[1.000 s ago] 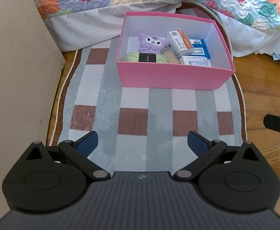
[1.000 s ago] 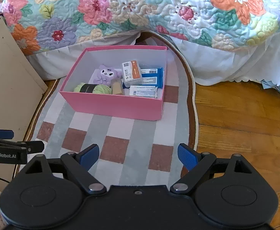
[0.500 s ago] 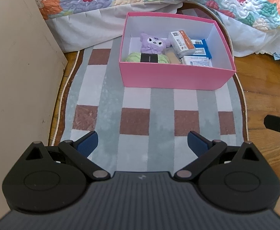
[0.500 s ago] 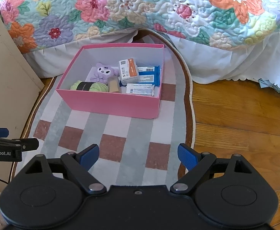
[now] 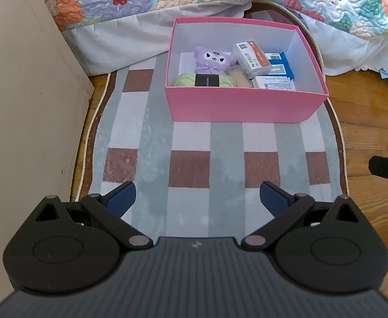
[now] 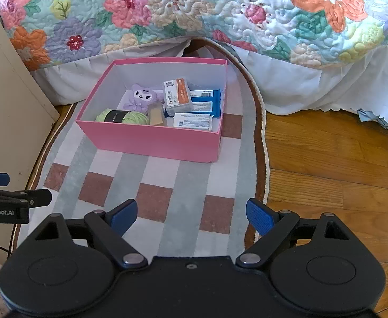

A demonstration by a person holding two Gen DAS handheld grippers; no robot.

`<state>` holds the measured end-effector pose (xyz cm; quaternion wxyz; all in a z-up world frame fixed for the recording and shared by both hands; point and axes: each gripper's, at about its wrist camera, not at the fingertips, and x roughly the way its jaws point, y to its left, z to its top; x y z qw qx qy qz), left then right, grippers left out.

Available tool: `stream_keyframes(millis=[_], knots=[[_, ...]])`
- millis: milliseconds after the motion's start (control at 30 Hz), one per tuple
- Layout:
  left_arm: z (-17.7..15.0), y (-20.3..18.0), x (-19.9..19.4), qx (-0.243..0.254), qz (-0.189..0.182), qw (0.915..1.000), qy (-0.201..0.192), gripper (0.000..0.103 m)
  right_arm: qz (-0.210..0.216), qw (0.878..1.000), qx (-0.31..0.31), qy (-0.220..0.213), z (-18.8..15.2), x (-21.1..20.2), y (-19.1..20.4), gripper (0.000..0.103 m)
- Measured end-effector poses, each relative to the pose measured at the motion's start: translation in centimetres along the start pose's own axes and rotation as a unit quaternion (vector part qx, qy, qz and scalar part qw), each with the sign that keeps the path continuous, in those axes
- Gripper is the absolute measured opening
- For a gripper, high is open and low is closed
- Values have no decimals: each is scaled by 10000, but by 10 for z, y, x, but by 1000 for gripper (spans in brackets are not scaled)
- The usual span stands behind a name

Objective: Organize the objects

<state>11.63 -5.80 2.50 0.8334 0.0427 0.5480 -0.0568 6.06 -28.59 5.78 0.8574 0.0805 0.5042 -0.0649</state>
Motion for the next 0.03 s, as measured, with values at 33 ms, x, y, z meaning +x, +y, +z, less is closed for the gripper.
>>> stream_keyframes(millis=[33], knots=[[0, 0, 0, -8, -2, 10000, 8, 101, -3, 10000, -6, 0, 0, 0, 0, 92]])
